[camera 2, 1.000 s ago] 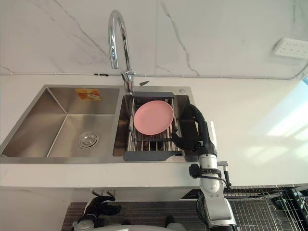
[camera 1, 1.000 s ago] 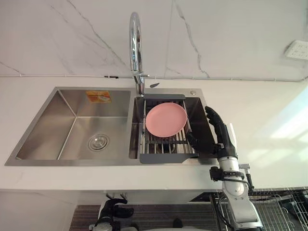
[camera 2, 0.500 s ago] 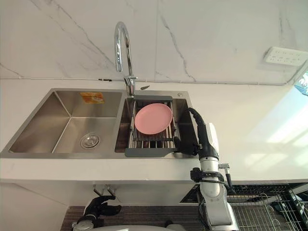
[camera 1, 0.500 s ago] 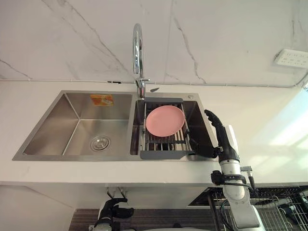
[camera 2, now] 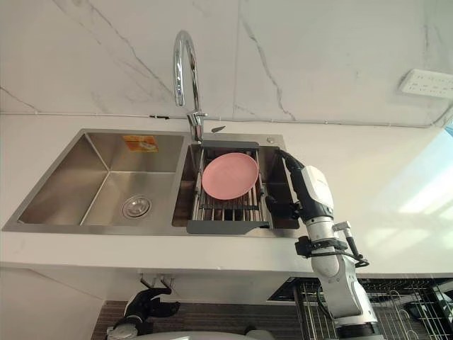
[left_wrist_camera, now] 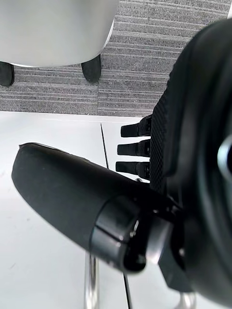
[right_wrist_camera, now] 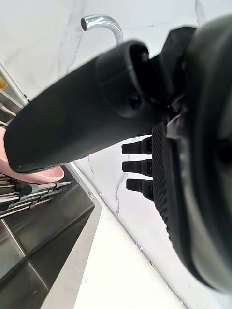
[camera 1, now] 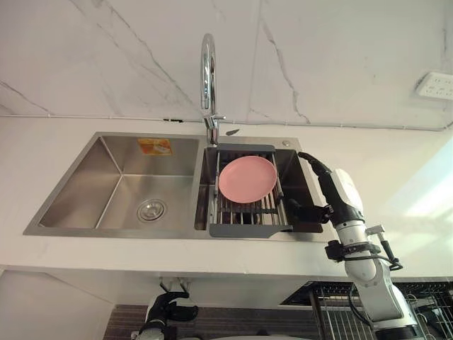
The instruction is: Walk over to the sink, pick up the cup, carry it to the dishwasher, place the cup inside the dishwasher, then close the dishwasher door
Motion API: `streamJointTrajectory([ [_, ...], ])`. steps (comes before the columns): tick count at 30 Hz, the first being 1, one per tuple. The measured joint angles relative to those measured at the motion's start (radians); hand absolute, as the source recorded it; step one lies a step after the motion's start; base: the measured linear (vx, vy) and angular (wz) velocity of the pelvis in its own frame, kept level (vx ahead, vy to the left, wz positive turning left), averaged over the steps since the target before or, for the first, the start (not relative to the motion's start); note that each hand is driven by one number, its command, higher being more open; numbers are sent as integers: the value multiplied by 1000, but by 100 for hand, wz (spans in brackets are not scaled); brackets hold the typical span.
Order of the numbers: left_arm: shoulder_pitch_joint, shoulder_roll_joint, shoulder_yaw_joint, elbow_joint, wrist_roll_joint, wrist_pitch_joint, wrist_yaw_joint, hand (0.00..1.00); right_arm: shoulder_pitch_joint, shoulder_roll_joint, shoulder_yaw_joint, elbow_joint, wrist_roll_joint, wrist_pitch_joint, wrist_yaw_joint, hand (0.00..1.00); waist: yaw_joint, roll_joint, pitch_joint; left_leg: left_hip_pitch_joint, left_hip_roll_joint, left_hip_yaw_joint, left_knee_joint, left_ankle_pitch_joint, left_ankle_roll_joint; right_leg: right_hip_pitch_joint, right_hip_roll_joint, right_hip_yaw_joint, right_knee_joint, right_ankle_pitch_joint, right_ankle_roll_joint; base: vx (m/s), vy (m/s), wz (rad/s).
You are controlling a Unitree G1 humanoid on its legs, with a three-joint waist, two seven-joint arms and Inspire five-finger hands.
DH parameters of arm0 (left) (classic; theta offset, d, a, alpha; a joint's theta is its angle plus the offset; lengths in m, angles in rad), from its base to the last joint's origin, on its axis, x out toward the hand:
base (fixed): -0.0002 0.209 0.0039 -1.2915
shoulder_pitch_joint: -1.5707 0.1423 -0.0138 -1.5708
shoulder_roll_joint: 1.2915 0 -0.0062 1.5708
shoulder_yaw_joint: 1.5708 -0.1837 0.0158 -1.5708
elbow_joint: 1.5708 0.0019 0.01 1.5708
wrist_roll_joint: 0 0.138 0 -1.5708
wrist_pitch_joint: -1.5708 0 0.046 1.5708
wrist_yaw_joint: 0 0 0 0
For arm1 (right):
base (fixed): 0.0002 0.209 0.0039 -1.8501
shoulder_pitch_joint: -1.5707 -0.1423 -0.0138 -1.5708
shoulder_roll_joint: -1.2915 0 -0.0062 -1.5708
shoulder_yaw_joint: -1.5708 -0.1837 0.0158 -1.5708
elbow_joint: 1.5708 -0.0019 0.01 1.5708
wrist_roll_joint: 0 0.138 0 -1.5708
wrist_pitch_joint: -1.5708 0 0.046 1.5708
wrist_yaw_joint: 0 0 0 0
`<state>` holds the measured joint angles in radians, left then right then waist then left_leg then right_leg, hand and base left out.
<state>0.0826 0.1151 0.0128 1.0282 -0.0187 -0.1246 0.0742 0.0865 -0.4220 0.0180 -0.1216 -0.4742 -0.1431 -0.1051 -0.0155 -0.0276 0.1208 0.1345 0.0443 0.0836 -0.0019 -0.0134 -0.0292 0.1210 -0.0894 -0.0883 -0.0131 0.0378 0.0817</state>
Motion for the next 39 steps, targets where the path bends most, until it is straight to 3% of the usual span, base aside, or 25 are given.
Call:
streamJointTrajectory([
  [19,0,-3,-19,-12,6,-31,-33,90,-198,-147,188,243,-121,-26,32,90,21,17,13,-30,-8,-29,-21,18,7,-24,-3,-29,-3,-4,0,-8,-5,4],
  [39,2,-3,-24,-41,6,-36,-34,90,-294,-170,229,305,-277,-18,10,90,34,16,29,-56,-9,-41,-9,16,8,-47,-8,-38,17,-15,1,-9,-2,1],
])
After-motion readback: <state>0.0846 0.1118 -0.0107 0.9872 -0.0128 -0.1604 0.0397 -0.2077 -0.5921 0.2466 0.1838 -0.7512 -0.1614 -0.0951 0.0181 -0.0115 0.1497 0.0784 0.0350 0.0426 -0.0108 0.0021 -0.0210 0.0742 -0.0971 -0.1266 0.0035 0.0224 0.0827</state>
